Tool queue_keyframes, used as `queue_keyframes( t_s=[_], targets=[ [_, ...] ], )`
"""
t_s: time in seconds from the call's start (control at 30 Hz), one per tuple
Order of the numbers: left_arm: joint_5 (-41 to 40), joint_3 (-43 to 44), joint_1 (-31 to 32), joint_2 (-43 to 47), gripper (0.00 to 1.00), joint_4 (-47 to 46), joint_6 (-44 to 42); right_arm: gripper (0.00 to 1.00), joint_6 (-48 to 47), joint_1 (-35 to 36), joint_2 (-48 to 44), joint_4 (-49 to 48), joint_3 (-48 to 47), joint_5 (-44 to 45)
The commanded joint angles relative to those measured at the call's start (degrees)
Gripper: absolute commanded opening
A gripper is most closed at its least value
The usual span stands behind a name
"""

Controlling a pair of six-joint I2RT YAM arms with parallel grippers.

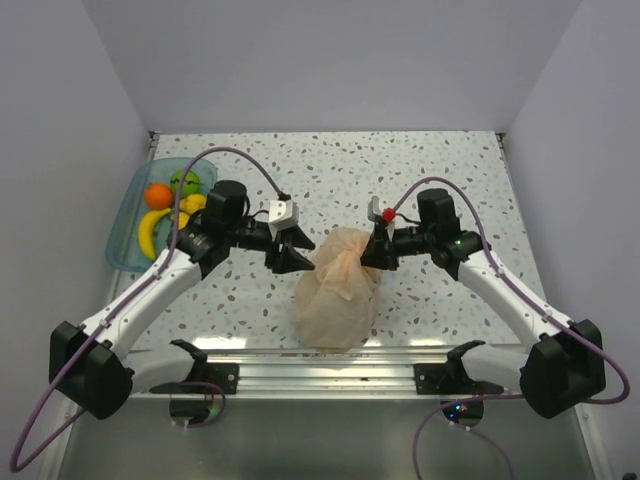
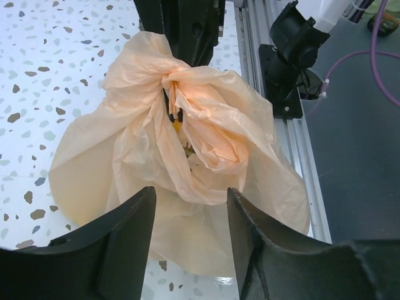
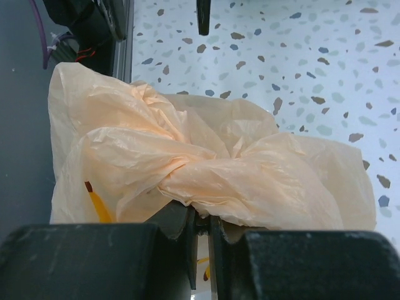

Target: Place the fake fruits into the plastic bag and tie a complex knot

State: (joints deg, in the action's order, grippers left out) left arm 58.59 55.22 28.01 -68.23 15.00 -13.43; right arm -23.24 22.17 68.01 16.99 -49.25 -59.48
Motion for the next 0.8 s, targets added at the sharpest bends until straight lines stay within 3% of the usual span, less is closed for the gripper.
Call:
queue_keyframes(
  t_s=[0.0, 0.17, 0.47, 0.5, 0.63, 0.7, 0.77],
  targets=[
    [-1.11, -1.43, 1.6, 1.87, 0.56, 0.29, -2.92, 0.0, -4.26, 0.94, -0.87, -4.78, -1.01, -0.46],
    [-11.03, -0.3, 11.26, 0.2, 0.62, -2.52, -4.15, 0.0, -6.81, 1.12, -0.51, -0.21, -2.43, -0.9],
    [-18.33, 1.81, 17.25, -6.13, 0.62, -9.81, -2.74, 0.0, -10.94, 1.82, -2.0, 3.3, -1.02, -0.11],
    [-19.2, 1.99, 17.51, -7.0, 0.59, -10.43, -2.22, 0.0, -11.47, 1.91, -2.0, 3.83, -1.19, -0.11],
    [-19.48, 4.89, 18.05, -8.85, 0.1, -6.34, -4.57, 0.0, -12.7, 1.91, -2.44, 5.94, -1.02, 0.77],
    [-19.74, 6.21, 18.13, -8.94, 0.0, -2.72, -7.12, 0.0, -12.79, 1.82, -2.88, 6.21, -0.76, 1.12],
    [-20.79, 5.26, 17.96, -7.02, 0.0, 1.25, -8.8, 0.0, -13.4, 1.91, -3.14, 6.82, -0.58, 1.39]
  ],
)
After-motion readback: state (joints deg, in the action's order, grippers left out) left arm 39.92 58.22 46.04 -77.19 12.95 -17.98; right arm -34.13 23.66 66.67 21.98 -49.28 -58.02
